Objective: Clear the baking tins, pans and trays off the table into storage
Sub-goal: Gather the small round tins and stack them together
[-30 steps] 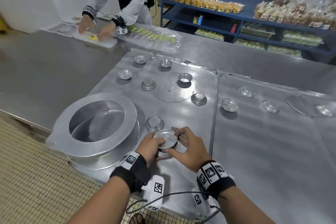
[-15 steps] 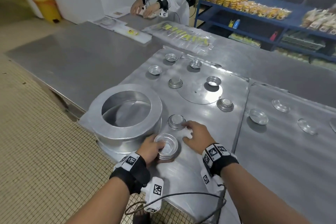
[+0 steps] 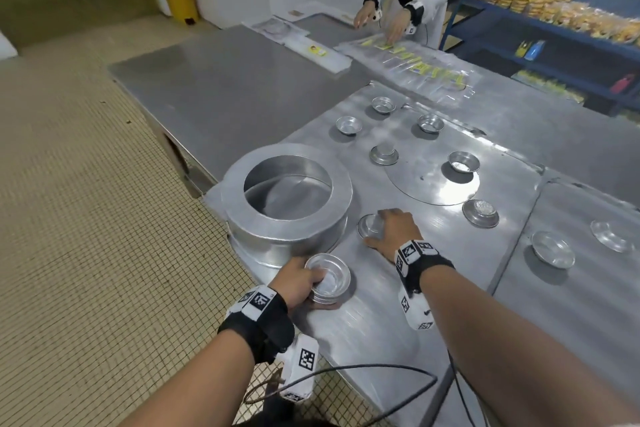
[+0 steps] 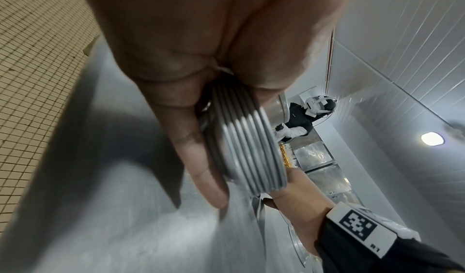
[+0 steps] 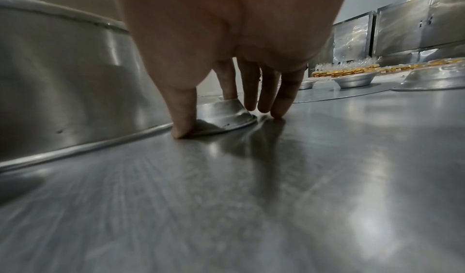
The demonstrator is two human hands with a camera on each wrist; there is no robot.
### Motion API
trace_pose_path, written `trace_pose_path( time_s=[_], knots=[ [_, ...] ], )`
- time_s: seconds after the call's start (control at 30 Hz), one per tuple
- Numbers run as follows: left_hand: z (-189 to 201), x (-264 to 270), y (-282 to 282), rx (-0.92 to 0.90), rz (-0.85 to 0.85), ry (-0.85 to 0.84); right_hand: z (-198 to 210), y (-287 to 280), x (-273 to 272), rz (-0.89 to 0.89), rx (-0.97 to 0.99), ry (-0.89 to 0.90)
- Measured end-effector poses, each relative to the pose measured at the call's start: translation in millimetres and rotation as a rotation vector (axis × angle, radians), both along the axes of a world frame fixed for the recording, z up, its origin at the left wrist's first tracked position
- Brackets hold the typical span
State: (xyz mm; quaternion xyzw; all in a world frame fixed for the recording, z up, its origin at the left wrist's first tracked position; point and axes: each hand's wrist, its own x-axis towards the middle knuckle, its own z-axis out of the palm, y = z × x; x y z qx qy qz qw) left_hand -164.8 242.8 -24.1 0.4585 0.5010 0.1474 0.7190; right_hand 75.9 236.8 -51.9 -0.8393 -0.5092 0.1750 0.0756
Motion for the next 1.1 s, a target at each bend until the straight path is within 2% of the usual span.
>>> trace_pose_path(
  time_s=[0.1, 0.2, 0.37, 0.43, 0.7, 0.83, 1.1],
  knots=[
    [1.9, -2.9, -3.7, 0.056, 0.027, 0.077, 0.9, 0.6, -0.5, -0.035, 0.070, 0.049],
    [-18.6, -2.2, -1.1, -0.015, 0.059, 0.111, 3.7, -3.5, -1.8, -0.036, 0.125, 0.089],
    [-3.3, 9.4, -8.0, -0.094, 0.093, 0.007, 16.7, -20.5, -6.1, -0.084, 0.208, 0.160],
    [-2.5, 17.7, -9.4, -0.137, 0.076, -0.020, 25.1, -28.4, -7.4, -0.103, 0.256, 0.188],
    [1.3, 47.7, -13.2, -0.091, -0.003, 0.028, 48.3, -68.9, -11.3, -0.107, 0.497, 0.296],
    [8.8, 63.9, -15.0, -0.145, -0.016, -0.030, 48.3, -89.5, -15.8, -0.125, 0.628, 0.372],
    [20.5, 93.0, -28.7, -0.240, -0.139, -0.122, 46.3, -131.3, -19.4, -0.149, 0.692, 0.516]
  ],
)
